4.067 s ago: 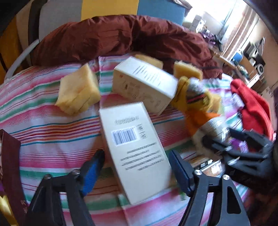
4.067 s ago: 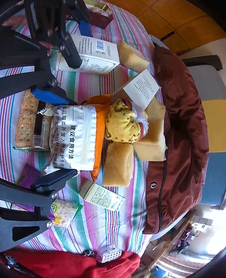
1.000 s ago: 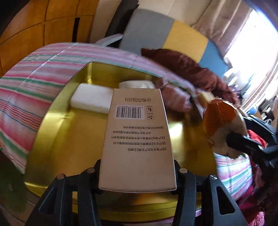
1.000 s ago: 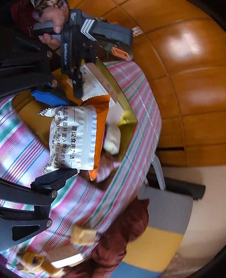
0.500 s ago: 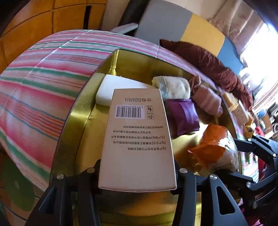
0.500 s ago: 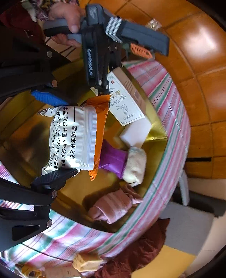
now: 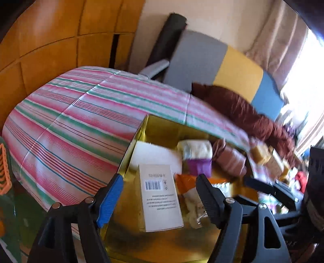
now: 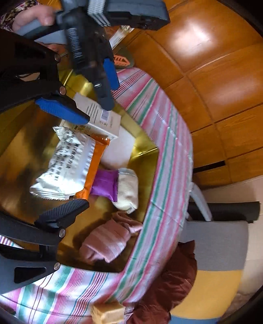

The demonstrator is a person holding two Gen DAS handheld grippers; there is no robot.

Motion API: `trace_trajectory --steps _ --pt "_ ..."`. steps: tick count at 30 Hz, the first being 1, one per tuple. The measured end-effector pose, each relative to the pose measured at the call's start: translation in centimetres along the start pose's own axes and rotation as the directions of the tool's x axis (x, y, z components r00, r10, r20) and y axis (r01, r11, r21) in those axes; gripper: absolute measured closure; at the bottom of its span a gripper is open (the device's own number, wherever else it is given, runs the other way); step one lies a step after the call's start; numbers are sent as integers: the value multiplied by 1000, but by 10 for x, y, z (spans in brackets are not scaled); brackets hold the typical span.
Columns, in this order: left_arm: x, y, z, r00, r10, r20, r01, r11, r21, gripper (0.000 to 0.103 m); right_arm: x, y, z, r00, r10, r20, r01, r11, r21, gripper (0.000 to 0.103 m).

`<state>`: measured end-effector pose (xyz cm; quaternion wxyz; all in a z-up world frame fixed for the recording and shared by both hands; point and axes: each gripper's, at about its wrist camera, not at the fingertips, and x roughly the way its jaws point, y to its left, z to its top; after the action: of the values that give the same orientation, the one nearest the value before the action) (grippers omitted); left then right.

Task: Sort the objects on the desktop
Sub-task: 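Carry the cracker bag and white box into the gold tray and release both, then move both tools back from the tray to the pile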

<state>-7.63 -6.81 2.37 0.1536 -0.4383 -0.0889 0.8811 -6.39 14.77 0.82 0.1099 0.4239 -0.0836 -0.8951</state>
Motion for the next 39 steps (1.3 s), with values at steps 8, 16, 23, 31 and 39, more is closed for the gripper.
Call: trace_trajectory --steps 8,16,23,31,39 --pt "3 -16 -11 996 -84 -29 83 995 -49 28 -45 -16 -12 996 -22 87 19 999 33 23" --pt "-3 -60 -32 980 -191 -58 194 980 41 27 -80 -37 -33 988 -74 132 67 996 55 23" --pt "-1 -101 -55 958 -267 -105 280 951 128 25 -102 -77 -57 981 -144 131 128 984 124 22" --pt "8 -146 -75 935 -302 -184 335 923 187 25 -134 -130 -87 960 -251 121 220 949 225 19" --pt "12 -204 -94 911 -326 -254 393 873 288 25 -188 -199 -118 906 -414 92 368 875 316 19"
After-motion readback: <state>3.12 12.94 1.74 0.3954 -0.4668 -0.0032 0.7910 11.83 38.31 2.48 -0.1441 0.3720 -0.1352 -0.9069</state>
